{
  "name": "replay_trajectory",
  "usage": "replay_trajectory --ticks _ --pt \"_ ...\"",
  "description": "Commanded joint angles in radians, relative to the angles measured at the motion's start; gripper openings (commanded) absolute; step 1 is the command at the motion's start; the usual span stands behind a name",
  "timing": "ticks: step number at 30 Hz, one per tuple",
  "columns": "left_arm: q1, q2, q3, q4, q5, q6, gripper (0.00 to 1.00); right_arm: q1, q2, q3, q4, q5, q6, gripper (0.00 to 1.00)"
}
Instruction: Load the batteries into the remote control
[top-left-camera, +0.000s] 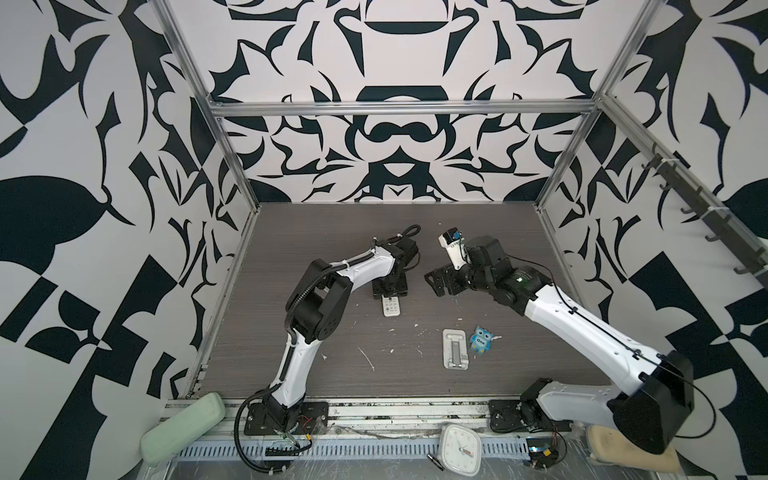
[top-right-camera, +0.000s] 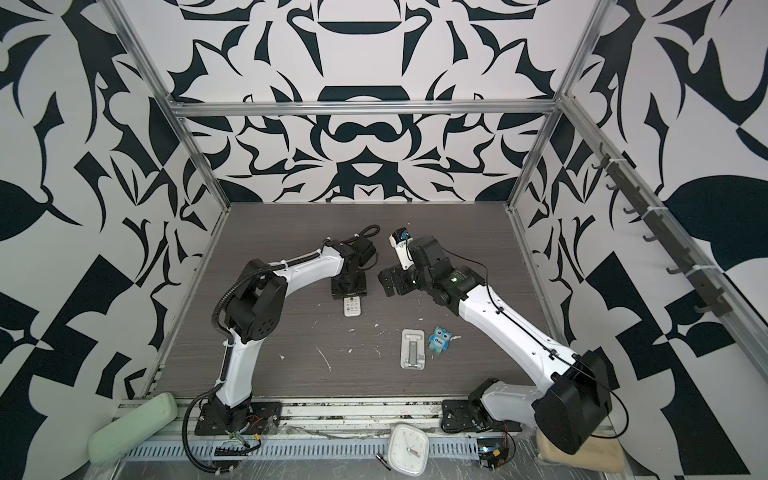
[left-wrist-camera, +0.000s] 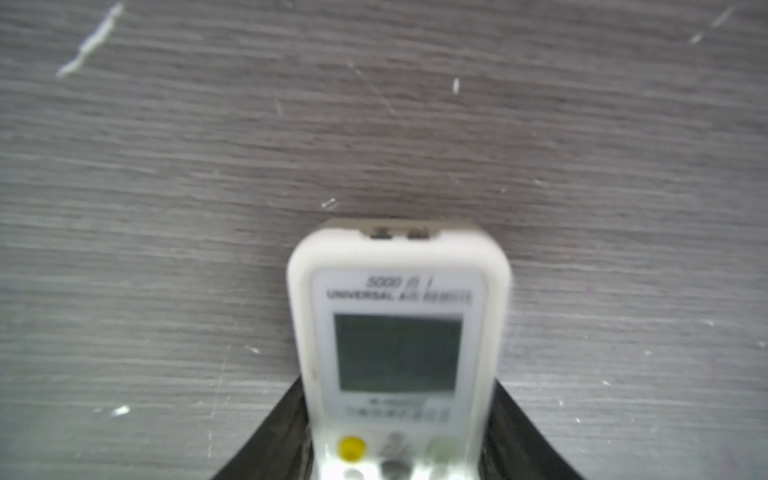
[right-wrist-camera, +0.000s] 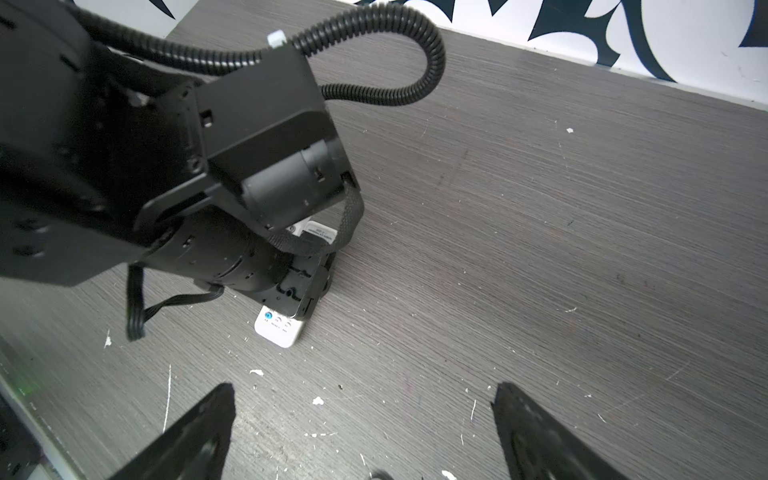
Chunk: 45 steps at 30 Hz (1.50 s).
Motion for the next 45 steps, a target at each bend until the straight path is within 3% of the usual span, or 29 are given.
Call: replay_trajectory --ticks 1,8,10,14,21,26,30,36,45 --pt "-0.009 -0.015 -0.029 -0.003 0.015 -0.013 0.63 0.002 0.007 0.059 0.022 0.025 -0.024 0.99" --pt "-0.009 -0.121 -0.023 -0.023 0.008 -0.008 0.84 0.001 0.016 0.078 0.006 0.080 -0.023 0.99" --pt "-0.009 -0.172 -0.036 -0.031 0.010 -0.001 1.00 0.000 0.014 0.077 0.000 0.103 -0.022 1.00" --pt "-0.009 -0.329 -0.149 0.020 0.015 0.012 0.99 -0.005 -0.017 0.039 0.035 0.240 -0.022 0.99" --pt "0.045 -0.720 -0.428 0.103 -0.100 0.091 0.99 -0.085 -0.130 -0.173 0.263 0.427 0.030 1.00" --pt "0.136 -1.030 -0.624 0.165 -0.212 0.141 0.99 -0.175 -0.166 -0.324 0.380 0.530 0.136 1.00" --pt "0.245 -1.202 -0.700 0.112 -0.355 0.152 0.99 -0.245 -0.205 -0.456 0.508 0.657 0.142 0.99" --pt "0.428 -1.263 -0.831 0.191 -0.416 0.235 0.99 -0.349 -0.141 -0.612 0.730 0.596 0.009 0.99" --pt "0.485 -1.216 -0.983 0.421 -0.522 0.355 0.99 -0.437 -0.050 -0.666 0.850 0.513 -0.070 1.00"
